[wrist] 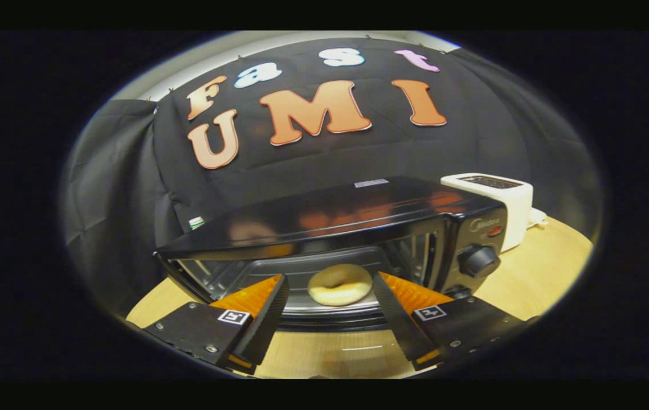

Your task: Open the toaster oven, put the food inside, and close the toaster oven door.

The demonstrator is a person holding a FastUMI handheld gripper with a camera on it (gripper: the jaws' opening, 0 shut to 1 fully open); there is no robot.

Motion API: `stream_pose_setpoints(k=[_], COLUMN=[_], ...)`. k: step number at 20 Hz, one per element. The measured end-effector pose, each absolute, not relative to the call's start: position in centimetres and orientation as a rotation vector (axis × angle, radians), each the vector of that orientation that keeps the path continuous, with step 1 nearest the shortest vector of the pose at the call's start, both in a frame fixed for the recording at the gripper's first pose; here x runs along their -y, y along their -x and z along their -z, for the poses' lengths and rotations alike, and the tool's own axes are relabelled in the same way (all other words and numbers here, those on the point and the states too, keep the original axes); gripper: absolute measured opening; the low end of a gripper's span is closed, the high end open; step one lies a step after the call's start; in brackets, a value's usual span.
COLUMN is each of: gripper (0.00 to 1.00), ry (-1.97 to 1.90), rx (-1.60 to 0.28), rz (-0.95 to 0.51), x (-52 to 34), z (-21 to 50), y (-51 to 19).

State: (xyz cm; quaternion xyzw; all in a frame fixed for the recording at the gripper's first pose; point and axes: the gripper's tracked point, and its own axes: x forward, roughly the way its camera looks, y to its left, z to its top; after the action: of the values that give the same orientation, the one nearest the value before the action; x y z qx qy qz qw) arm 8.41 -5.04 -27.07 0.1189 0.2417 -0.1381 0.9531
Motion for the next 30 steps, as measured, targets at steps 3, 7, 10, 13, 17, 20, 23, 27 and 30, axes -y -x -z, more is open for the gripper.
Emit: stream_pose_setpoints(k=[3, 7, 10, 13, 17, 20, 23, 27, 30], gripper=[0.89, 0.92, 0.93, 0.94, 0.95, 0.95, 0.95, 0.95, 0.95], ry=[-0.207, -0.23, -0.192, -0.135, -0.085, -0.089, -0.077, -0.061, -0.056], rx=[-0.492, -0.591, -0.588, -0.627, -0.706, -0.745, -0.789, -0.856, -0.906], rz=[0.253, 0.211, 0.185, 0.166, 0.153, 0.144, 0.145, 0.153, 0.157], x=[4.3, 1.8, 0.6, -0.7, -2.3, -3.4, -4.1, -4.5, -4.8], z=[25.5, 25.6, 24.8, 25.2, 27.1, 28.1, 29.4, 31.1, 32.7], y=[-6.7, -3.1, -1.1, 1.5, 4.6, 6.5, 8.3, 10.1, 10.9])
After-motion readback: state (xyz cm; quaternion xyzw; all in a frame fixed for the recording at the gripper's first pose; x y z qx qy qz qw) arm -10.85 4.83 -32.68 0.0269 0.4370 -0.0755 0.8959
